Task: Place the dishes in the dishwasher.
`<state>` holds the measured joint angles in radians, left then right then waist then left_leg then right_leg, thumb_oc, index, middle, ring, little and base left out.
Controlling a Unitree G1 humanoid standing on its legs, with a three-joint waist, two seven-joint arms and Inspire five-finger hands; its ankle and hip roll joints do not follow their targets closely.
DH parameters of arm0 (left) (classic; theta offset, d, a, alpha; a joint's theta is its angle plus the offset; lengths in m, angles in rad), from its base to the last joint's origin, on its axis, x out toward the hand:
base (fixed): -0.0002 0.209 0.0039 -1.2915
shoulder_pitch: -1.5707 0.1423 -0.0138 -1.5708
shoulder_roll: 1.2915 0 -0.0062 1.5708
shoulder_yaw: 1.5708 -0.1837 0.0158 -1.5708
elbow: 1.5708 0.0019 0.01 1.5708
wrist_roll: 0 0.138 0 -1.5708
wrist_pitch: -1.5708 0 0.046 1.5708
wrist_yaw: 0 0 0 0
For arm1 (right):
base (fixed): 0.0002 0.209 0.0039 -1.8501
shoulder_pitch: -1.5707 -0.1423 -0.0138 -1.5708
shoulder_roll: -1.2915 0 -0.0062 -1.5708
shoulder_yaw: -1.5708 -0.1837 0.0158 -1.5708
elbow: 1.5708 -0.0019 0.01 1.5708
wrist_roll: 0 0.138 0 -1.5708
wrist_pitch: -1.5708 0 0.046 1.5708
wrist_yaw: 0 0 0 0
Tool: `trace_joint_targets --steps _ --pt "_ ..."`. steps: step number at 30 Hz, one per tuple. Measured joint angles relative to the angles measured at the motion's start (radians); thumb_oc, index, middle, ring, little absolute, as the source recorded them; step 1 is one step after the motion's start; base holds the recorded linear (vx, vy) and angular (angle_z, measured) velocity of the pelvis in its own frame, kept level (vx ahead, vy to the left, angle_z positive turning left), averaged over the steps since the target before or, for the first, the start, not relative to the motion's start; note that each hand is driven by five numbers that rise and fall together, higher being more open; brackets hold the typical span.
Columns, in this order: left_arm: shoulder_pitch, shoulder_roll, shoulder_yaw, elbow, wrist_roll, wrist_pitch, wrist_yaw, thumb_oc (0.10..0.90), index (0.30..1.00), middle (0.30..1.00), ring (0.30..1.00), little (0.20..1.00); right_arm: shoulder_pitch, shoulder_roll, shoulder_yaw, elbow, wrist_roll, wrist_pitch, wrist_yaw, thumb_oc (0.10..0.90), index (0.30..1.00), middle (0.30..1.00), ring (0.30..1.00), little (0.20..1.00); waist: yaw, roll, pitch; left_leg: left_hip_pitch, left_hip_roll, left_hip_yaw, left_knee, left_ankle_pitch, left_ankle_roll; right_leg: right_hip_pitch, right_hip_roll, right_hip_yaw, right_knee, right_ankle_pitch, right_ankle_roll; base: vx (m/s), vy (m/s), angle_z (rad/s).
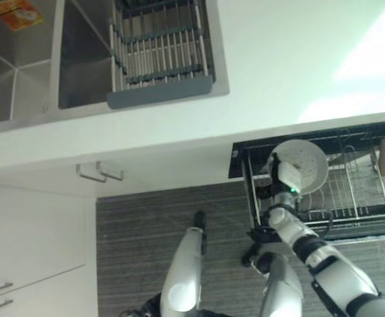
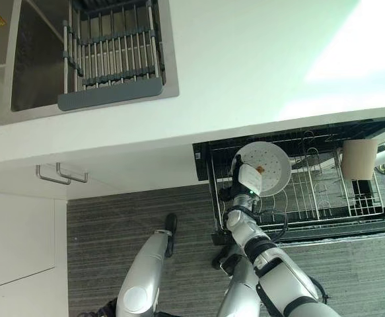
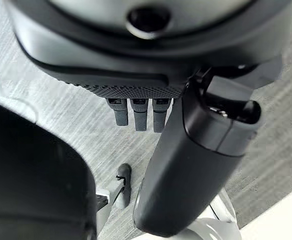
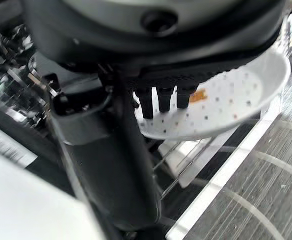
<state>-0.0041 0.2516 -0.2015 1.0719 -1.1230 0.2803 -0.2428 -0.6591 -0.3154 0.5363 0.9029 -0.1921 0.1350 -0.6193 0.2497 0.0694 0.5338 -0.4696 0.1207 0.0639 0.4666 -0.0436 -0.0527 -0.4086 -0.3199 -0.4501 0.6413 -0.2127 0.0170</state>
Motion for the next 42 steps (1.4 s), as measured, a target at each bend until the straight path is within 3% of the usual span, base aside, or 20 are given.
trace_joint_targets --steps 5,8,10,16,20,23,25,27,29,31,32,35,39,41,42 --pt "0.022 -0.014 0.014 -0.014 -0.011 -0.013 0.036 0.800 0.900 0.900 0.900 0.900 -0.006 -0.004 -0.020 -0.004 0.066 0.035 0.031 0.800 0.900 0.900 0.900 0.900 -0.002 -0.001 0.000 0.025 0.001 -0.012 -0.014 0.004 -0.001 0.028 0.009 -0.002 -0.012 0.000 0.000 0.07 -0.045 0.03" --pt "0.043 -0.031 0.060 -0.013 -0.011 -0.020 0.061 0.800 0.900 0.900 0.900 0.900 0.044 0.006 -0.023 -0.004 0.158 0.044 0.037 0.800 0.900 0.900 0.900 0.900 -0.003 -0.012 -0.003 0.106 0.005 -0.016 -0.066 0.014 -0.010 0.111 0.034 0.004 -0.068 0.004 0.007 0.05 0.011 0.07" --pt "0.055 -0.038 0.094 -0.011 0.001 -0.025 0.070 0.800 0.900 0.900 0.900 0.900 0.131 0.018 -0.087 -0.088 0.266 0.026 0.088 0.800 0.900 0.900 0.900 0.900 -0.010 -0.012 -0.003 0.141 0.052 -0.011 -0.075 0.011 -0.024 0.180 0.106 -0.001 -0.177 0.062 -0.003 0.00 0.025 -0.23" --pt "0.094 -0.033 0.132 -0.013 0.084 -0.029 0.095 0.800 0.900 0.900 0.900 0.900 0.282 -0.029 -0.135 -0.398 0.280 -0.042 0.102 0.800 0.900 0.900 0.900 0.900 -0.099 -0.024 -0.011 0.262 0.054 0.040 -0.139 0.013 -0.020 0.272 0.131 0.034 -0.262 0.091 0.010 0.04 -0.016 -0.22" --pt "0.178 -0.019 0.178 -0.016 0.166 -0.029 0.110 0.800 0.900 0.900 0.900 0.900 0.425 -0.127 -0.182 -0.649 0.179 -0.073 0.139 0.800 0.900 0.900 0.900 0.900 -0.153 -0.080 -0.131 0.323 0.069 0.102 -0.179 0.006 -0.023 0.299 0.148 0.083 -0.321 0.124 0.015 0.01 -0.001 -0.41" --pt "0.230 -0.015 0.189 -0.019 0.184 -0.022 0.135 0.800 0.900 0.900 0.900 0.900 0.545 -0.229 -0.324 -0.858 0.159 -0.076 0.171 0.800 0.900 0.900 0.900 0.900 -0.206 -0.109 -0.181 0.383 0.071 0.156 -0.192 -0.013 -0.022 0.310 0.149 0.126 -0.327 0.125 0.021 0.06 0.018 -0.45" --pt "0.254 -0.010 0.190 -0.018 0.201 -0.010 0.160 0.800 0.900 0.900 0.900 0.900 0.616 -0.277 -0.413 -0.954 0.197 -0.098 0.210 0.800 0.900 0.900 0.900 0.900 -0.242 -0.115 -0.215 0.411 0.075 0.192 -0.195 -0.030 -0.020 0.311 0.153 0.161 -0.325 0.122 0.024 0.05 -0.005 -0.62" --pt "0.261 0.004 0.189 -0.002 0.277 -0.003 0.167 0.800 0.900 0.900 0.900 0.900 0.713 -0.283 -0.503 -0.975 0.214 -0.143 0.195 0.800 0.900 0.900 0.900 0.900 -0.300 -0.126 -0.246 0.425 0.083 0.214 -0.184 -0.043 -0.024 0.308 0.162 0.183 -0.324 0.115 0.025 -0.01 -0.003 -0.41" --pt "0.253 0.011 0.189 -0.001 0.347 -0.005 0.169 0.800 0.900 0.900 0.900 0.900 0.813 -0.282 -0.617 -0.982 0.248 -0.188 0.130 0.800 0.900 0.900 0.900 0.900 -0.310 -0.123 -0.249 0.419 0.087 0.247 -0.176 -0.048 -0.023 0.277 0.164 0.216 -0.310 0.117 0.026 0.01 0.002 -0.40" --pt "0.246 0.009 0.192 0.027 0.370 -0.006 0.171 0.800 0.900 0.900 0.900 0.900 0.870 -0.269 -0.724 -0.899 0.274 -0.195 0.031 0.800 0.900 0.900 0.900 0.900 -0.356 -0.121 -0.251 0.420 0.087 0.260 -0.175 -0.051 -0.024 0.272 0.168 0.226 -0.309 0.122 0.028 0.01 -0.047 -0.27" --pt "0.237 0.005 0.203 0.046 0.395 -0.008 0.172 0.800 0.900 0.900 0.900 0.900 0.924 -0.229 -0.837 -0.775 0.279 -0.183 -0.062 0.800 0.900 0.900 0.900 0.900 -0.368 -0.121 -0.253 0.417 0.089 0.264 -0.176 -0.054 -0.029 0.265 0.168 0.231 -0.314 0.123 0.031 -0.04 -0.098 -0.08" --pt "0.237 0.006 0.204 0.050 0.401 -0.020 0.165 0.800 0.900 0.900 0.900 0.900 0.960 -0.190 -0.955 -0.428 0.396 -0.193 -0.161 0.800 0.900 0.900 0.900 0.900 -0.388 -0.118 -0.257 0.364 0.103 0.267 -0.177 -0.040 -0.018 0.222 0.177 0.236 -0.324 0.143 0.038 -0.07 -0.121 -0.11" --pt "0.192 0.006 0.186 0.123 0.382 -0.021 0.159 0.800 0.900 0.900 0.900 0.900 0.935 -0.138 -0.955 -0.021 0.539 -0.319 -0.187 0.800 0.900 0.900 0.900 0.900 -0.392 -0.104 -0.255 0.361 0.108 0.265 -0.177 -0.047 -0.030 0.223 0.181 0.239 -0.323 0.138 0.026 0.04 -0.044 -0.01" --pt "0.161 0.002 0.146 0.155 0.379 -0.019 0.149 0.800 0.900 0.900 0.900 0.900 0.892 -0.077 -0.913 0.136 0.588 -0.348 -0.129 0.800 0.900 0.900 0.900 0.900 -0.389 -0.080 -0.249 0.359 0.103 0.256 -0.184 -0.042 -0.025 0.225 0.177 0.227 -0.329 0.143 0.031 -0.02 -0.028 -0.01" --pt "0.144 -0.011 0.114 0.155 0.380 -0.019 0.145 0.800 0.900 0.900 0.900 0.900 0.876 -0.066 -0.819 0.142 0.593 -0.347 -0.050 0.800 0.900 0.900 0.900 0.900 -0.385 -0.046 -0.243 0.347 0.106 0.252 -0.192 -0.042 -0.025 0.225 0.176 0.214 -0.349 0.140 0.047 0.00 0.000 0.00"
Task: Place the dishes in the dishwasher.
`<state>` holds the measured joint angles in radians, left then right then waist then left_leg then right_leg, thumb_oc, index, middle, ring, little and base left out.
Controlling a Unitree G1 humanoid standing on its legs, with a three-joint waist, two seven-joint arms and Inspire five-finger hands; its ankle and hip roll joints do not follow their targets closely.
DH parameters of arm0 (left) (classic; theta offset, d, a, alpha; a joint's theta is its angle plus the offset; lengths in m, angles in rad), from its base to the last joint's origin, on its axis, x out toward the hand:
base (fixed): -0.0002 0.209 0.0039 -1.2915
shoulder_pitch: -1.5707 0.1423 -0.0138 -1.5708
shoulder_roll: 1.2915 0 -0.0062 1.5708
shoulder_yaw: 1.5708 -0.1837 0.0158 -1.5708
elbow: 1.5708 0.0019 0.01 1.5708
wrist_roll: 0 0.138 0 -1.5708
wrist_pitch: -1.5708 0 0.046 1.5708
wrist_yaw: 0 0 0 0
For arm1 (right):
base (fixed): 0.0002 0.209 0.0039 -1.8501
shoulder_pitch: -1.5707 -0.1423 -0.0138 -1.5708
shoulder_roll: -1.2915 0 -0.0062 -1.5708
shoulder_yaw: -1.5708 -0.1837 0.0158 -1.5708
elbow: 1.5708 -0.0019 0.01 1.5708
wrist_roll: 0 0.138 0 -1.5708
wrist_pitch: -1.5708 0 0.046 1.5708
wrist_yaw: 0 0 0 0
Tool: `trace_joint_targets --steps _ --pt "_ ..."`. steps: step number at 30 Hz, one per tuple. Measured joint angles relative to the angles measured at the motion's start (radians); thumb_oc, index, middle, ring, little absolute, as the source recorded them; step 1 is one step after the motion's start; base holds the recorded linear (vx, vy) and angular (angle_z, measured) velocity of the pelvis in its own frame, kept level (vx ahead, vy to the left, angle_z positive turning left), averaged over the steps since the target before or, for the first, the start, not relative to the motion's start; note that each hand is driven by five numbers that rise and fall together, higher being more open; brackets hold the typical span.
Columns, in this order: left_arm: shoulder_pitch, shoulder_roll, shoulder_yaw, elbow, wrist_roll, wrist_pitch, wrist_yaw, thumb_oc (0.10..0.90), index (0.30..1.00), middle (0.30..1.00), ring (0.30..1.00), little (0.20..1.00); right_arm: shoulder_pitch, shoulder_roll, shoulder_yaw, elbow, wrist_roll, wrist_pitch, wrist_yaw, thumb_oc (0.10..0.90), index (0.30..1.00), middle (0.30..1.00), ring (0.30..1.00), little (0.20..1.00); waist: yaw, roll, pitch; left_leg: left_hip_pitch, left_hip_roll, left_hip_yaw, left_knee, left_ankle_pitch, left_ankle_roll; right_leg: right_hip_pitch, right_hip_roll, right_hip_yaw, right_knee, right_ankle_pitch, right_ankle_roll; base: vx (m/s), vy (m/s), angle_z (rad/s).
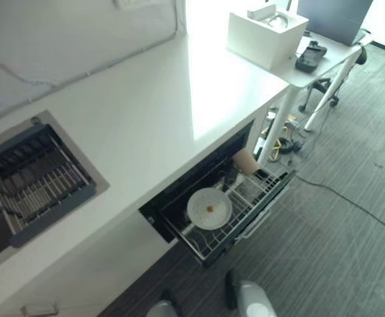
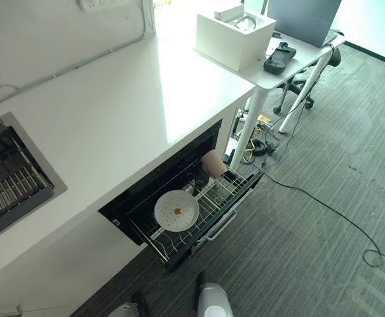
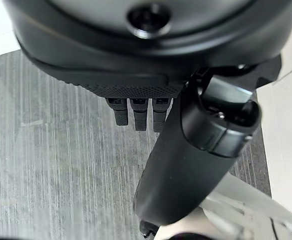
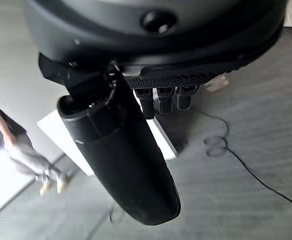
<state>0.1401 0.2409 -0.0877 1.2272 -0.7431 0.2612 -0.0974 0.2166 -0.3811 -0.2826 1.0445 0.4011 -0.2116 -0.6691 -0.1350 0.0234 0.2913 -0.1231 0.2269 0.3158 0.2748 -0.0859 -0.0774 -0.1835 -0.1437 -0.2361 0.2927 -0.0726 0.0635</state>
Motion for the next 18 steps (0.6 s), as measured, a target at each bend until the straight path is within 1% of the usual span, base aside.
trace_joint_targets --steps 2,4,5,6,7,9,10,11,12,15,17,18 --pt "-0.011 0.001 -0.025 0.003 0.000 -0.001 -0.011 0.800 0.900 0.900 0.900 0.900 -0.059 0.007 0.081 0.048 -0.001 -0.002 0.066 0.800 0.900 0.900 0.900 0.900 0.003 -0.003 0.013 -0.004 -0.011 -0.007 0.005 0.005 0.004 -0.009 -0.014 -0.006 0.019 0.002 -0.005 -0.06 0.030 0.14" --pt "-0.032 -0.010 -0.036 0.002 0.001 0.000 -0.043 0.800 0.900 0.900 0.900 0.900 -0.141 0.011 0.145 0.049 -0.017 -0.002 0.111 0.800 0.900 0.900 0.900 0.900 0.017 0.027 0.022 -0.032 -0.020 -0.023 0.027 0.005 0.007 -0.029 -0.021 -0.018 0.021 0.002 -0.004 -0.06 0.070 0.11" --pt "-0.045 -0.015 -0.037 0.003 0.003 0.000 -0.043 0.800 0.900 0.900 0.900 0.900 -0.173 0.011 0.159 0.047 -0.030 -0.004 0.127 0.800 0.900 0.900 0.900 0.900 0.029 0.038 0.028 -0.047 -0.020 -0.028 0.038 0.004 0.009 -0.037 -0.022 -0.019 0.021 0.004 -0.002 -0.10 0.101 0.12" --pt "-0.051 -0.016 -0.038 0.002 0.003 -0.001 -0.047 0.800 0.900 0.900 0.900 0.900 -0.213 0.010 0.190 0.050 -0.048 -0.004 0.137 0.800 0.900 0.900 0.900 0.900 0.043 0.043 0.035 -0.065 -0.024 -0.029 0.043 0.009 0.018 -0.042 -0.031 -0.021 0.024 0.005 0.000 -0.11 0.076 0.20" --pt "-0.064 -0.016 -0.049 -0.002 0.003 -0.009 -0.048 0.800 0.900 0.900 0.900 0.900 -0.245 0.006 0.219 0.048 -0.054 -0.003 0.138 0.800 0.900 0.900 0.900 0.900 0.059 0.041 0.048 -0.076 -0.038 -0.032 0.045 0.012 0.025 -0.055 -0.047 -0.021 0.039 0.006 0.000 -0.13 0.062 0.27" --pt "-0.086 -0.013 -0.075 -0.020 0.003 -0.038 -0.048 0.800 0.900 0.900 0.900 0.900 -0.303 -0.008 0.252 0.034 -0.067 -0.002 0.143 0.800 0.900 0.900 0.900 0.900 0.090 0.057 0.095 -0.103 -0.059 -0.046 0.046 0.021 0.043 -0.074 -0.068 -0.022 0.057 0.006 0.004 -0.13 0.049 0.33" --pt "-0.092 -0.010 -0.079 -0.033 0.002 -0.058 -0.047 0.800 0.900 0.900 0.900 0.900 -0.335 -0.009 0.269 0.028 -0.067 0.000 0.144 0.800 0.900 0.900 0.900 0.900 0.106 0.057 0.114 -0.122 -0.070 -0.051 0.049 0.024 0.047 -0.094 -0.077 -0.024 0.074 0.006 0.004 -0.10 0.043 0.37" --pt "-0.108 -0.007 -0.076 -0.041 0.000 -0.077 -0.045 0.800 0.900 0.900 0.900 0.900 -0.356 -0.009 0.291 0.032 -0.075 0.000 0.145 0.800 0.900 0.900 0.900 0.900 0.120 0.049 0.137 -0.135 -0.080 -0.056 0.053 0.027 0.051 -0.114 -0.095 -0.025 0.090 0.006 0.004 -0.07 0.035 0.39" --pt "-0.121 -0.007 -0.074 -0.042 0.001 -0.088 -0.045 0.800 0.900 0.900 0.900 0.900 -0.376 -0.009 0.309 0.031 -0.089 0.000 0.146 0.800 0.900 0.900 0.900 0.900 0.138 0.050 0.153 -0.146 -0.089 -0.059 0.057 0.030 0.054 -0.123 -0.104 -0.029 0.098 0.005 0.003 -0.06 0.042 0.40" --pt "-0.138 -0.011 -0.074 -0.057 0.014 -0.103 -0.045 0.800 0.900 0.900 0.900 0.900 -0.437 -0.008 0.349 0.029 -0.128 0.002 0.146 0.800 0.900 0.900 0.900 0.900 0.170 0.058 0.183 -0.170 -0.100 -0.083 0.087 0.023 0.064 -0.123 -0.127 -0.051 0.122 0.003 0.007 -0.04 0.051 0.33" --pt "-0.140 -0.014 -0.080 -0.072 0.023 -0.121 -0.046 0.800 0.900 0.900 0.900 0.900 -0.488 -0.015 0.373 0.023 -0.165 0.003 0.131 0.800 0.900 0.900 0.900 0.900 0.193 0.069 0.206 -0.174 -0.117 -0.090 0.100 0.017 0.074 -0.123 -0.145 -0.056 0.151 -0.012 0.014 -0.04 0.091 0.28" --pt "-0.146 -0.022 -0.089 -0.082 0.024 -0.133 -0.047 0.800 0.900 0.900 0.900 0.900 -0.503 -0.030 0.395 0.023 -0.190 0.003 0.121 0.800 0.900 0.900 0.900 0.900 0.198 0.083 0.218 -0.181 -0.129 -0.102 0.112 0.013 0.079 -0.123 -0.163 -0.067 0.176 -0.026 0.017 -0.02 0.067 0.46"
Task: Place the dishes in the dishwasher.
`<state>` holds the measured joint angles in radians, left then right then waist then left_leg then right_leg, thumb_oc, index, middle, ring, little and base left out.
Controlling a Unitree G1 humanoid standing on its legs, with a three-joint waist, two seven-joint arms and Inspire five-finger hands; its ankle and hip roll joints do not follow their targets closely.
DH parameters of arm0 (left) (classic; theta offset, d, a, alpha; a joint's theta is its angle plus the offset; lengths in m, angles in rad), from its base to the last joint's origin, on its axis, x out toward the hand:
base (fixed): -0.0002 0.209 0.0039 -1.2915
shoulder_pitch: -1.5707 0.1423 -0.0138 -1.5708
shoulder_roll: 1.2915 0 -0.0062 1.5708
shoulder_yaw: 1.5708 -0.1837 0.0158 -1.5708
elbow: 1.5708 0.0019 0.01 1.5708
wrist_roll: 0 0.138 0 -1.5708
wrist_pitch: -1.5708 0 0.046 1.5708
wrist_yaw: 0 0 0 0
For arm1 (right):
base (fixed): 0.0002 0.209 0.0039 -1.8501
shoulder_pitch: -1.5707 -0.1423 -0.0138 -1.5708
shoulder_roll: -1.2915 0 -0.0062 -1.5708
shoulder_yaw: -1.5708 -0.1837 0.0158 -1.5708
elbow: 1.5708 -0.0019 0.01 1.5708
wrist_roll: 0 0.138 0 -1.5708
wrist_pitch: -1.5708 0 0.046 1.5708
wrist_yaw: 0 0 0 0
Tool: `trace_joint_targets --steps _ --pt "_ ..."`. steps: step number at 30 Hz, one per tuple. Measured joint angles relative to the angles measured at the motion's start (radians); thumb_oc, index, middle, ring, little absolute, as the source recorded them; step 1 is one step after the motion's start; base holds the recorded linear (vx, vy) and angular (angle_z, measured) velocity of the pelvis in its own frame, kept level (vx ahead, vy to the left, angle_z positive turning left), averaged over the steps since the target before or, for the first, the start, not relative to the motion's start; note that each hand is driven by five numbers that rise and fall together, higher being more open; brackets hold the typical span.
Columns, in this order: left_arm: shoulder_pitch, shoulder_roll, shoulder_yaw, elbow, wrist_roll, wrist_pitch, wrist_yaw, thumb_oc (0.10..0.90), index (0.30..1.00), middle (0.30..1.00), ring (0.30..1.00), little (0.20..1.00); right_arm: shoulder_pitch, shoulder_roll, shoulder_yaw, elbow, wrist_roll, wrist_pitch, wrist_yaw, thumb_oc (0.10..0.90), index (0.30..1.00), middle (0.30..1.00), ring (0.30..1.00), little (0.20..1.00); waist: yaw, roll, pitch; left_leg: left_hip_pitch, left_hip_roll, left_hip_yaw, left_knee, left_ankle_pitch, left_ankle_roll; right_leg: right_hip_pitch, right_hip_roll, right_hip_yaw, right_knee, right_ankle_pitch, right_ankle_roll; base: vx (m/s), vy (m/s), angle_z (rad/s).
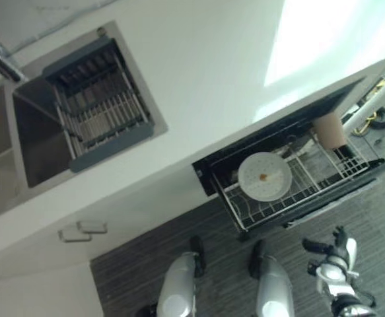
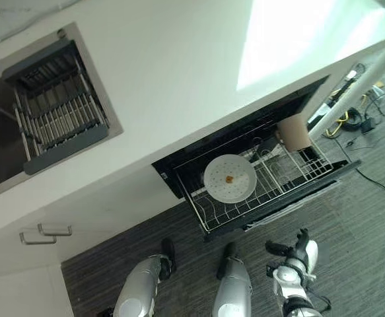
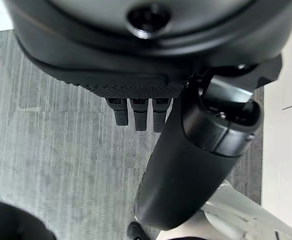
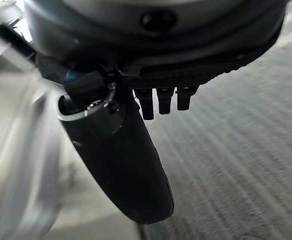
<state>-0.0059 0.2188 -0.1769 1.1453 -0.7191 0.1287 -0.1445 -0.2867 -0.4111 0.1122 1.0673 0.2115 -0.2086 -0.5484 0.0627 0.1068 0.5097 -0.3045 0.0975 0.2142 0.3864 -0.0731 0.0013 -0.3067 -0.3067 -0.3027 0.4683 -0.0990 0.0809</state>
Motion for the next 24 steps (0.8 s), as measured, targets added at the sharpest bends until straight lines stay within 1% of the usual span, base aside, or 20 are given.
trace_joint_targets --steps 1,3,4,5,7,9,11,13,15,17,19,21,23,24 --pt "-0.003 -0.005 -0.009 -0.006 0.005 -0.003 0.000 0.800 0.900 0.900 0.900 0.900 -0.010 -0.006 0.011 0.000 -0.019 0.002 -0.004 0.800 0.900 0.900 0.900 0.900 0.001 0.011 0.005 -0.009 -0.012 -0.006 0.005 -0.002 0.004 -0.002 -0.016 -0.010 0.017 -0.007 -0.002 -0.03 0.049 0.47" --pt "-0.001 -0.008 -0.010 -0.028 0.018 -0.007 -0.003 0.800 0.900 0.900 0.900 0.900 -0.020 -0.004 0.005 0.005 -0.026 0.022 -0.046 0.800 0.900 0.900 0.900 0.900 0.027 0.026 0.011 -0.028 -0.021 -0.023 0.021 -0.005 0.010 -0.009 -0.031 -0.019 0.051 -0.025 -0.002 -0.01 0.037 0.35" --pt "-0.002 -0.007 -0.011 -0.038 0.020 -0.007 -0.003 0.800 0.900 0.900 0.900 0.900 -0.022 -0.012 0.015 0.005 -0.034 0.036 -0.056 0.800 0.900 0.900 0.900 0.900 0.029 0.030 0.012 -0.042 -0.028 -0.034 0.029 -0.012 0.001 -0.011 -0.042 -0.035 0.067 -0.037 0.000 0.04 0.069 0.46" --pt "-0.004 -0.008 -0.011 -0.043 0.020 -0.007 -0.006 0.800 0.900 0.900 0.900 0.900 -0.025 -0.018 0.024 0.005 -0.034 0.045 -0.067 0.800 0.900 0.900 0.900 0.900 0.037 0.035 0.014 -0.048 -0.034 -0.052 0.036 -0.011 -0.001 -0.016 -0.053 -0.051 0.079 -0.053 -0.003 0.05 0.065 0.42" --pt "-0.001 -0.009 -0.005 -0.051 0.020 -0.006 -0.020 0.800 0.900 0.900 0.900 0.900 -0.028 -0.034 0.033 -0.001 -0.035 0.064 -0.072 0.800 0.900 0.900 0.900 0.900 0.060 0.043 0.014 -0.059 -0.036 -0.067 0.038 -0.010 -0.007 -0.015 -0.059 -0.068 0.095 -0.067 -0.005 0.05 0.069 0.29" --pt "0.000 -0.012 0.016 -0.047 0.022 0.000 -0.024 0.800 0.900 0.900 0.900 0.900 -0.044 -0.045 0.034 -0.004 -0.056 0.086 -0.071 0.800 0.900 0.900 0.900 0.900 0.081 0.044 0.014 -0.063 -0.042 -0.078 0.038 -0.003 -0.019 -0.013 -0.062 -0.081 0.106 -0.078 -0.007 0.05 0.065 0.21" --pt "0.000 -0.011 0.049 -0.034 0.036 0.006 -0.042 0.800 0.900 0.900 0.900 0.900 -0.074 -0.055 0.033 -0.004 -0.059 0.112 -0.067 0.800 0.900 0.900 0.900 0.900 0.090 0.044 0.013 -0.064 -0.046 -0.096 0.037 -0.003 -0.018 -0.005 -0.067 -0.099 0.114 -0.088 -0.010 0.04 0.074 0.22" --pt "0.000 -0.010 0.065 -0.020 0.060 0.017 -0.054 0.800 0.900 0.900 0.900 0.900 -0.092 -0.079 0.034 -0.016 -0.074 0.112 -0.063 0.800 0.900 0.900 0.900 0.900 0.111 0.045 0.013 -0.070 -0.046 -0.102 0.039 -0.003 -0.017 -0.006 -0.070 -0.106 0.116 -0.091 -0.011 0.06 0.098 0.13" --pt "0.010 -0.011 0.079 -0.006 0.078 0.026 -0.071 0.800 0.900 0.900 0.900 0.900 -0.109 -0.100 0.032 -0.074 -0.084 0.117 -0.063 0.800 0.900 0.900 0.900 0.900 0.117 0.045 0.013 -0.084 -0.048 -0.113 0.052 -0.008 -0.017 -0.004 -0.073 -0.120 0.120 -0.095 -0.010 0.05 0.084 0.13" --pt "0.016 -0.009 0.098 -0.001 0.100 0.040 -0.085 0.800 0.900 0.900 0.900 0.900 -0.121 -0.123 0.033 -0.113 -0.106 0.118 -0.061 0.800 0.900 0.900 0.900 0.900 0.134 0.045 0.013 -0.085 -0.047 -0.116 0.065 -0.007 -0.018 -0.004 -0.072 -0.122 0.121 -0.095 -0.010 0.03 0.036 0.06" --pt "0.019 -0.009 0.102 0.006 0.107 0.048 -0.089 0.800 0.900 0.900 0.900 0.900 -0.162 -0.135 0.038 -0.120 -0.113 0.118 -0.047 0.800 0.900 0.900 0.900 0.900 0.137 0.045 0.013 -0.100 -0.046 -0.126 0.078 -0.007 -0.015 -0.005 -0.073 -0.132 0.123 -0.095 -0.009 0.04 0.031 0.12" --pt "0.019 -0.007 0.103 0.005 0.118 0.045 -0.104 0.800 0.900 0.900 0.900 0.900 -0.204 -0.141 0.040 -0.122 -0.113 0.123 -0.045 0.800 0.900 0.900 0.900 0.900 0.160 0.045 0.013 -0.114 -0.049 -0.138 0.087 -0.010 -0.015 -0.004 -0.073 -0.149 0.122 -0.096 -0.009 0.06 0.024 0.14" --pt "0.020 -0.007 0.104 0.008 0.146 0.046 -0.109 0.800 0.900 0.900 0.900 0.900 -0.229 -0.144 0.043 -0.122 -0.112 0.128 -0.044 0.800 0.900 0.900 0.900 0.900 0.193 0.044 0.013 -0.113 -0.049 -0.146 0.087 -0.010 -0.015 0.003 -0.072 -0.157 0.121 -0.099 -0.009 0.07 -0.004 0.13" --pt "0.020 -0.006 0.105 0.011 0.146 0.045 -0.109 0.800 0.900 0.900 0.900 0.900 -0.232 -0.144 0.041 -0.118 -0.110 0.154 -0.042 0.800 0.900 0.900 0.900 0.900 0.199 0.044 0.013 -0.113 -0.050 -0.152 0.087 -0.010 -0.015 0.009 -0.072 -0.165 0.120 -0.100 -0.008 0.07 0.000 0.15"
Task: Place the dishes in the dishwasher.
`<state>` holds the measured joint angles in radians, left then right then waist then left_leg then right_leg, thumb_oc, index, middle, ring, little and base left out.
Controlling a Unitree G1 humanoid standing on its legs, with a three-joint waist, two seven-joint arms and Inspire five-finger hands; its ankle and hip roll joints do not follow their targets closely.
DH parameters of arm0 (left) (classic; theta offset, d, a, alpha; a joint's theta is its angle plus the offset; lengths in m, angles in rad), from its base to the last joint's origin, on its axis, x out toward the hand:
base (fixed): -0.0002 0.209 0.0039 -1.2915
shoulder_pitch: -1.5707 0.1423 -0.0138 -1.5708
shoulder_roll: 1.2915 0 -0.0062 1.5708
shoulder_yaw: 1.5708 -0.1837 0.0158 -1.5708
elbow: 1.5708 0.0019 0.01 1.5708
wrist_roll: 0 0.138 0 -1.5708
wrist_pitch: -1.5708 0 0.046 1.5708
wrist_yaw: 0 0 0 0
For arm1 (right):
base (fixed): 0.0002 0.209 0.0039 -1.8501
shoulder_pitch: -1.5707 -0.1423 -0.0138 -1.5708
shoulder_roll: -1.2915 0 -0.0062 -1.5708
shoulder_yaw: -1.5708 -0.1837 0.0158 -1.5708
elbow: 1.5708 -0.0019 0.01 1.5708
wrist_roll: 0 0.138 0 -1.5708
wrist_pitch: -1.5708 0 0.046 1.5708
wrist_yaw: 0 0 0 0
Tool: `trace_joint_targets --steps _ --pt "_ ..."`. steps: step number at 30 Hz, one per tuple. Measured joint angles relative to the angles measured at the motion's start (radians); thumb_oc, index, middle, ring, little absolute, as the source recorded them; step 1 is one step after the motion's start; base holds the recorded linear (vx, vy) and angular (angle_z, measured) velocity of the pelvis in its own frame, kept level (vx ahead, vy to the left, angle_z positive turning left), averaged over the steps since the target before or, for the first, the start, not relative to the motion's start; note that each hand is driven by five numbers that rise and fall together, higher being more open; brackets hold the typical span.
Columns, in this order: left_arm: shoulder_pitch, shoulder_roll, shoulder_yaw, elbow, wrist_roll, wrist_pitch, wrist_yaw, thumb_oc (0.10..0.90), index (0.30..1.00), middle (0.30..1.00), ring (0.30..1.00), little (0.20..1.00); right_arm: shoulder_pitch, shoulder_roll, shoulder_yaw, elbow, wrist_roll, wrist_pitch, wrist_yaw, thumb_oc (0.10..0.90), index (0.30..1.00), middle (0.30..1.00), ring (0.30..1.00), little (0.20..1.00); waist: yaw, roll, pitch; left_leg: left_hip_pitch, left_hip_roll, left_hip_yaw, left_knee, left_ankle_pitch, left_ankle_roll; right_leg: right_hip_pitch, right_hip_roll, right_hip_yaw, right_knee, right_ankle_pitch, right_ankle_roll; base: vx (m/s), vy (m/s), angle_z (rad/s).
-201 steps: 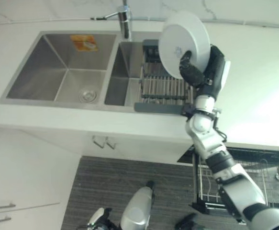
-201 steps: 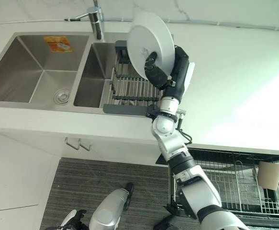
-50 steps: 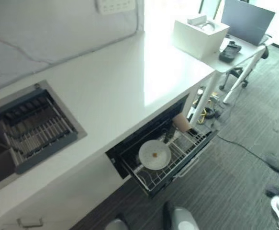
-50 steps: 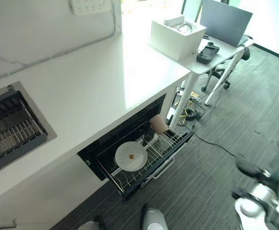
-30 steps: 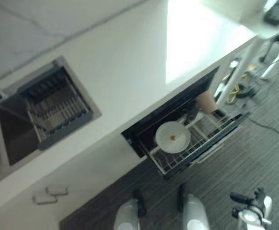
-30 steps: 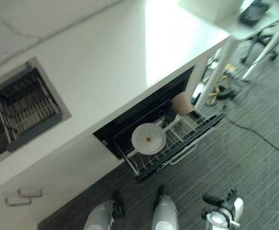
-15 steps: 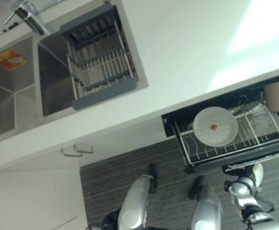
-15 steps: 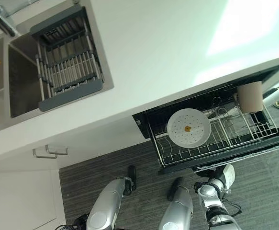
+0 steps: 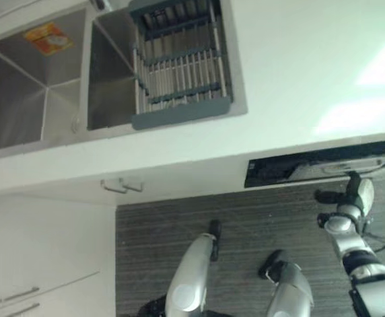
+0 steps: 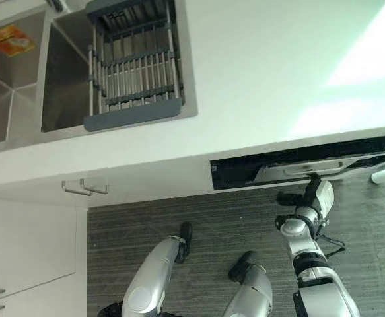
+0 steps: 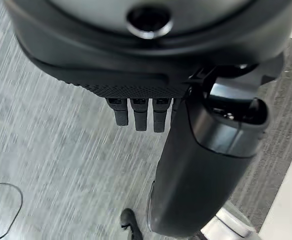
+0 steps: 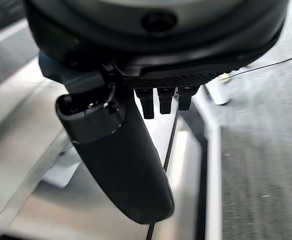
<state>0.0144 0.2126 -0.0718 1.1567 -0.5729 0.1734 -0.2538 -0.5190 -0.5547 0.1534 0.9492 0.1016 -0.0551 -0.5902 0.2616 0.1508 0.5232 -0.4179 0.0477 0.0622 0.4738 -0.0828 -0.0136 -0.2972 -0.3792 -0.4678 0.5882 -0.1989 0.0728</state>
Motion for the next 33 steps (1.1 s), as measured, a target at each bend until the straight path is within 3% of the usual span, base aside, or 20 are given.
trace_joint_targets --steps 10,14,18,21,23,26,28,31,33 --pt "0.007 0.006 0.038 0.019 0.008 -0.011 -0.039 0.800 0.900 0.900 0.900 0.900 -0.003 -0.039 0.036 0.010 0.001 0.142 0.029 0.800 0.900 0.900 0.900 0.900 0.035 -0.006 0.004 0.003 -0.015 -0.058 -0.012 0.016 -0.011 0.048 0.002 -0.062 -0.009 -0.004 0.000 0.06 0.001 0.15" --pt "0.009 0.008 0.057 0.019 -0.019 -0.059 -0.048 0.800 0.900 0.900 0.900 0.900 -0.021 -0.046 0.053 0.077 0.029 0.188 0.046 0.800 0.900 0.900 0.900 0.900 0.068 -0.009 0.005 0.013 -0.019 -0.096 -0.045 0.037 -0.016 0.085 0.004 -0.110 -0.016 -0.014 0.003 0.03 -0.061 0.29" --pt "0.017 0.000 0.097 -0.012 -0.113 -0.065 -0.078 0.800 0.900 0.900 0.900 0.900 -0.010 -0.008 0.066 0.078 0.047 0.194 0.056 0.800 0.900 0.900 0.900 0.900 0.069 -0.012 0.007 0.056 -0.007 -0.099 -0.077 0.055 -0.017 0.129 0.011 -0.133 -0.028 -0.018 0.002 0.05 -0.070 0.21" --pt "0.017 0.001 0.105 -0.076 -0.141 -0.090 -0.097 0.800 0.900 0.900 0.900 0.900 0.039 0.064 0.096 0.018 0.047 0.145 0.064 0.800 0.900 0.900 0.900 0.900 0.070 -0.016 0.003 0.082 0.022 -0.095 -0.084 0.056 -0.019 0.189 0.040 -0.157 -0.074 -0.016 0.001 0.01 -0.054 0.16" --pt "-0.012 -0.003 0.113 -0.106 -0.175 -0.095 -0.106 0.800 0.900 0.900 0.900 0.900 0.082 0.117 0.104 -0.059 0.042 0.091 0.038 0.800 0.900 0.900 0.900 0.900 0.050 -0.019 0.000 0.095 0.049 -0.079 -0.095 0.076 -0.028 0.206 0.064 -0.158 -0.102 -0.007 -0.001 -0.02 -0.064 0.10" --pt "-0.019 -0.001 0.116 -0.120 -0.212 -0.103 -0.100 0.800 0.900 0.900 0.900 0.900 0.231 0.208 0.187 -0.145 0.014 -0.003 0.046 0.800 0.900 0.900 0.900 0.900 0.010 -0.050 -0.024 0.134 0.075 -0.038 -0.110 0.072 -0.030 0.235 0.100 -0.131 -0.173 0.022 0.001 0.00 -0.044 -0.30" --pt "0.006 -0.004 0.114 -0.131 -0.248 -0.116 -0.109 0.800 0.900 0.900 0.900 0.900 0.328 0.251 0.238 -0.140 -0.004 -0.027 0.083 0.800 0.900 0.900 0.900 0.900 -0.019 -0.077 -0.094 0.155 0.089 0.002 -0.128 0.061 -0.030 0.241 0.122 -0.097 -0.233 0.059 0.002 0.01 -0.013 -0.59" --pt "0.031 0.005 0.119 -0.111 -0.289 -0.110 -0.103 0.800 0.900 0.900 0.900 0.900 0.455 0.268 0.222 -0.035 -0.035 -0.086 0.116 0.800 0.900 0.900 0.900 0.900 -0.090 -0.111 -0.183 0.216 0.105 0.060 -0.158 0.047 -0.029 0.283 0.160 -0.047 -0.337 0.111 0.016 0.00 -0.005 -0.57" --pt "0.050 0.029 0.124 -0.093 -0.293 -0.096 -0.105 0.800 0.900 0.900 0.900 0.900 0.515 0.255 0.187 0.015 -0.046 -0.088 0.126 0.800 0.900 0.900 0.900 0.900 -0.126 -0.127 -0.232 0.229 0.125 0.101 -0.168 0.035 -0.034 0.285 0.178 -0.004 -0.388 0.140 0.013 -0.01 0.006 -0.75"
